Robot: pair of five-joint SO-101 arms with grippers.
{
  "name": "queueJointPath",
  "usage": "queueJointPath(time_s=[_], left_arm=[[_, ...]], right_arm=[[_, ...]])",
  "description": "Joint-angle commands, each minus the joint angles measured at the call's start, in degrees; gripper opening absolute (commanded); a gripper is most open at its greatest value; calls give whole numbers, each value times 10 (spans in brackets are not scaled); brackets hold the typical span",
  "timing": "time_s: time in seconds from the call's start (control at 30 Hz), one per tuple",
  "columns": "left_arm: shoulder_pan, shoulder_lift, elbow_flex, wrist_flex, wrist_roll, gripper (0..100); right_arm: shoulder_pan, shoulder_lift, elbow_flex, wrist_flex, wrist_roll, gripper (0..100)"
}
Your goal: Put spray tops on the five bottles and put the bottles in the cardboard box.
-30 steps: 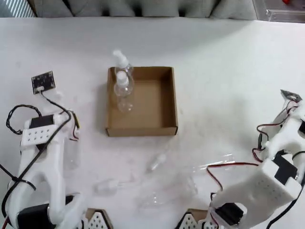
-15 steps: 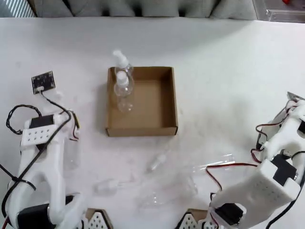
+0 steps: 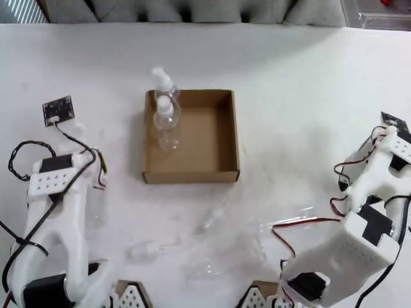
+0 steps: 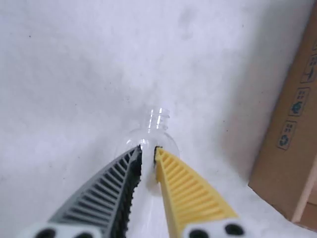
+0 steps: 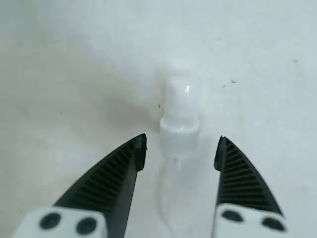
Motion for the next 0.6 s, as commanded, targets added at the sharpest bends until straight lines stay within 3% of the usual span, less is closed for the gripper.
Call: queueJointPath(time_s=[0.0, 0.3, 0.4, 0.57], left_arm=[[-5, 11, 31, 1, -5, 54], [-5, 11, 31, 1, -5, 54], [-5, 11, 31, 1, -5, 54], [-5, 13, 29, 0, -5, 54]], right_arm=[[-5, -1, -27, -10, -1, 156], [-5, 39, -28, -40, 0, 121], [-5, 39, -41, -38, 4, 23], [4, 39, -105, 24, 17, 15]])
